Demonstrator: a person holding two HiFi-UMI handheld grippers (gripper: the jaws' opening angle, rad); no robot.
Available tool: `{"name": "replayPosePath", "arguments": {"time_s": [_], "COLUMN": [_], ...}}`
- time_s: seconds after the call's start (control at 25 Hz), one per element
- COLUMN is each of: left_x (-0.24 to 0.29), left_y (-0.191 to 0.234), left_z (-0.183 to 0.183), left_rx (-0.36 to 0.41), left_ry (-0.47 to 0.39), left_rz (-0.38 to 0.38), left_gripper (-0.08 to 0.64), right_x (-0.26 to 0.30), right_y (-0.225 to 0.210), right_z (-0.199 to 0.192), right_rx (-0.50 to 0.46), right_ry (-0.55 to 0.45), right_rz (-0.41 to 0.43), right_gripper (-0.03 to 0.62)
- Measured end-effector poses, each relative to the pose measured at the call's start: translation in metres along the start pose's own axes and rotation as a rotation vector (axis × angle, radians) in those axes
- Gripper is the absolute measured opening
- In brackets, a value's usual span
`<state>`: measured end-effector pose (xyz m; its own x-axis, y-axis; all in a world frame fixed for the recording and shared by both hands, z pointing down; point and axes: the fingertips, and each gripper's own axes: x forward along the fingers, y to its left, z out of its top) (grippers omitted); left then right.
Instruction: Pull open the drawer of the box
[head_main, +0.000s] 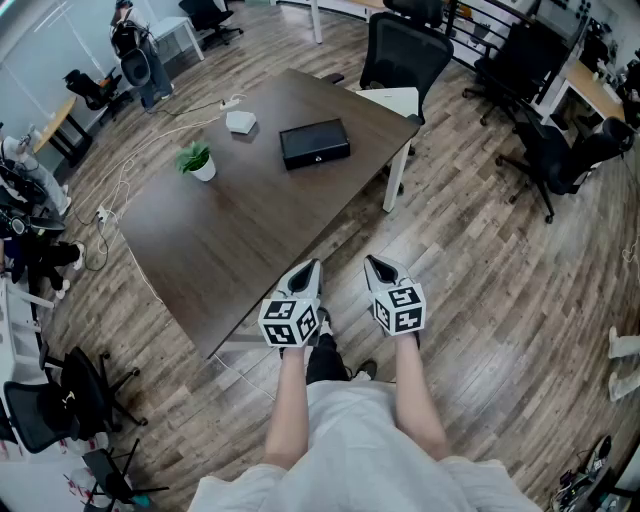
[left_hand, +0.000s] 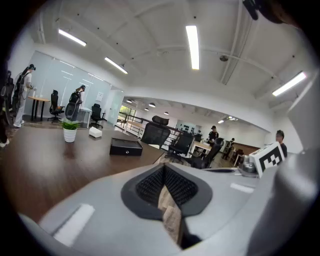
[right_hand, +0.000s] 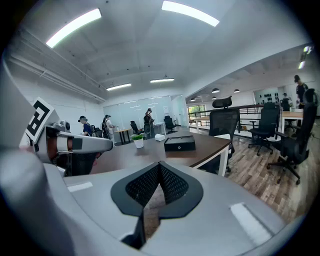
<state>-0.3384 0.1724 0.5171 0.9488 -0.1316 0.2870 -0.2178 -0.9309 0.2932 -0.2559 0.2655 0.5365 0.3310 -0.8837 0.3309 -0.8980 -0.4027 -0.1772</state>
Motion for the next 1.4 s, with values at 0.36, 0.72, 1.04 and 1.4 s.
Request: {"name": "replayPosePath", "arguments": {"time_s": [0.36,0.72,1.04,1.4], "left_x": [-0.005,0.021,0.054,0.113], "left_y": [-0.016,-0.03,-0.024,0.005], "left_z": [-0.001,0.006,0.015,0.047], "left_rx": [0.004,0.027,0.045,0.024], "left_ry": [-0.042,-0.02,-0.005,-0.027], "left_rz": [0.043,0.032,0.026,0.043], "left_gripper": [0.054,0.054,0.054,0.054], "right_x": [-0.03,-0.036,-0.016,0.03], "right_y": [-0.009,-0.01,-0.011,-0.049], "right_z": [0.001,0.011,0.017,0.049], "right_rx": [0.01,0.2,0.093,0.175], "right_ry": [-0.032,-0.034,-0.038,-0.07], "right_rz": [0.01,0.212,0.303,0.342], "right_gripper": [-0.004,-0.002,0.0,0.0]}}
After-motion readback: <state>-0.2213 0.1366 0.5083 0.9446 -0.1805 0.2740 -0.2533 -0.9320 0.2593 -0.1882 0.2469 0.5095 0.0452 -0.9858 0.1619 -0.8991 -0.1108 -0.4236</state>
